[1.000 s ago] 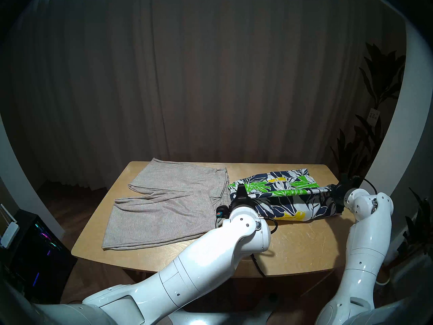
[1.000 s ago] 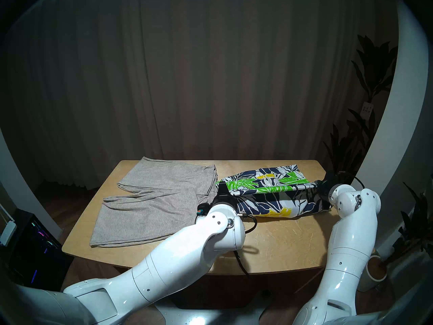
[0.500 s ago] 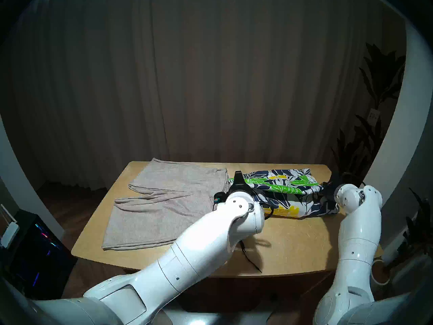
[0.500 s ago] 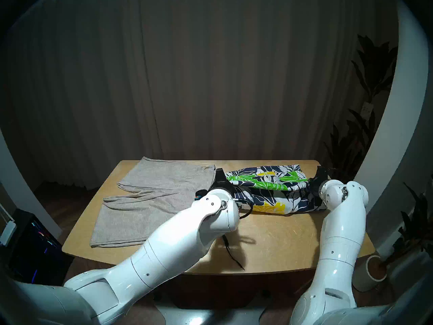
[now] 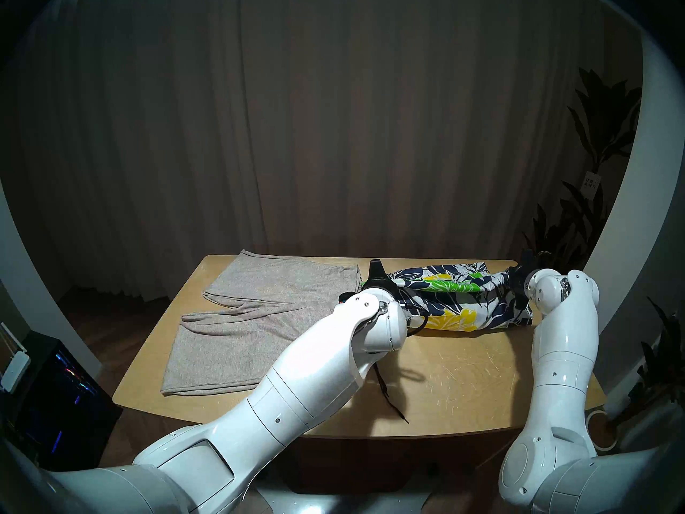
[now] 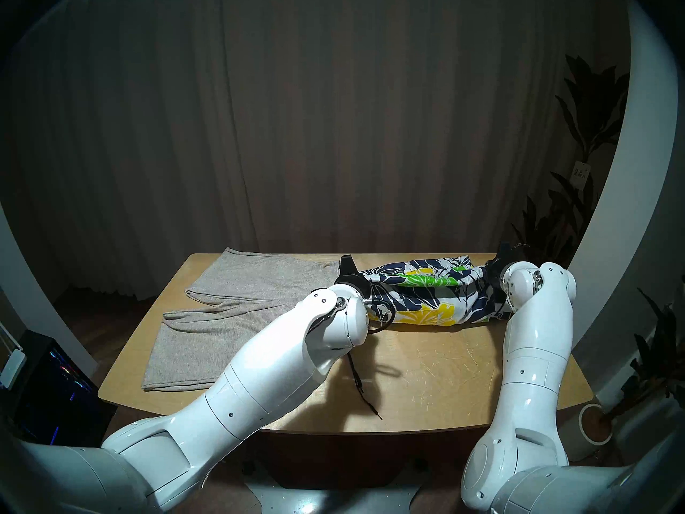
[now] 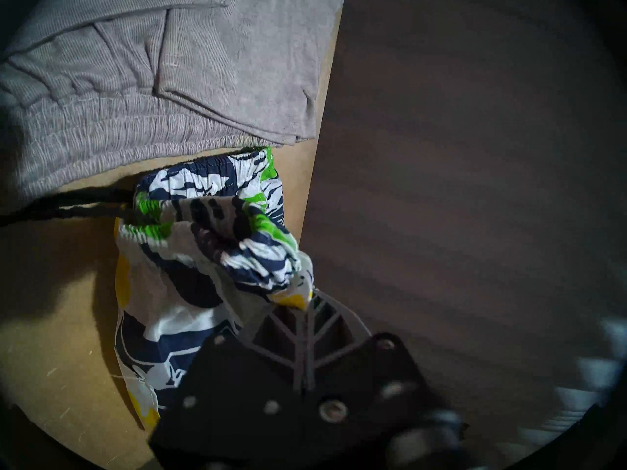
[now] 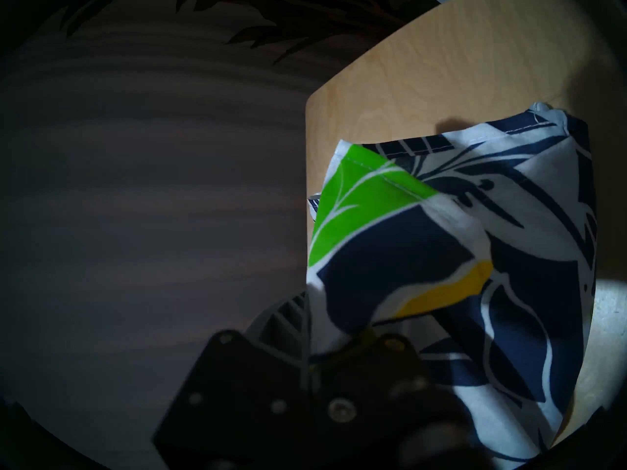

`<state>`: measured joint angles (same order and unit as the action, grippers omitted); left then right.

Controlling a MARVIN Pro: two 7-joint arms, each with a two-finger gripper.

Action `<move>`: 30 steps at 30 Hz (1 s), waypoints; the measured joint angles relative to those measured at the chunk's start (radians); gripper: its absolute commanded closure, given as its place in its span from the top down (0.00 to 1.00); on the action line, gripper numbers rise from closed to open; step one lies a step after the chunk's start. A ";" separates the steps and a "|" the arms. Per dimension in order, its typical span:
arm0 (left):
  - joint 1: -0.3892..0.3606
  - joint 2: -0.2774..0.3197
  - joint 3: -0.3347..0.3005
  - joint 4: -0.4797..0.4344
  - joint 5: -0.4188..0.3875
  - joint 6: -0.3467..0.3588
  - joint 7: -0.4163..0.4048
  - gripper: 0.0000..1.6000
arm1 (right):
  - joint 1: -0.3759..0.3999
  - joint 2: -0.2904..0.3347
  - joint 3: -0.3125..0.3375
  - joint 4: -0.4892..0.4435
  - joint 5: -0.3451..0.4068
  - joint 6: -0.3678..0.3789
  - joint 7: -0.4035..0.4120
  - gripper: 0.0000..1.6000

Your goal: Fold pants twice and stack them

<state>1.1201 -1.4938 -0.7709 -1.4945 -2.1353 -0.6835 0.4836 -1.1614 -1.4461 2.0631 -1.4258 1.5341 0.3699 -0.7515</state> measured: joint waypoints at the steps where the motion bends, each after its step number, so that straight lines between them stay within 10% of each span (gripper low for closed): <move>1: 0.000 -0.004 -0.012 0.014 -0.011 0.006 -0.008 0.00 | 0.008 0.003 -0.003 0.012 -0.003 -0.003 0.005 0.00; 30: -0.017 -0.082 -0.209 0.268 -0.216 0.234 -0.243 0.00 | 0.212 0.029 -0.119 0.331 -0.085 -0.089 0.126 0.00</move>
<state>1.1031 -1.5761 -0.9798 -1.2261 -2.3513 -0.4492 0.2405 -0.9493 -1.4168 1.9445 -1.0951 1.4489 0.2804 -0.6257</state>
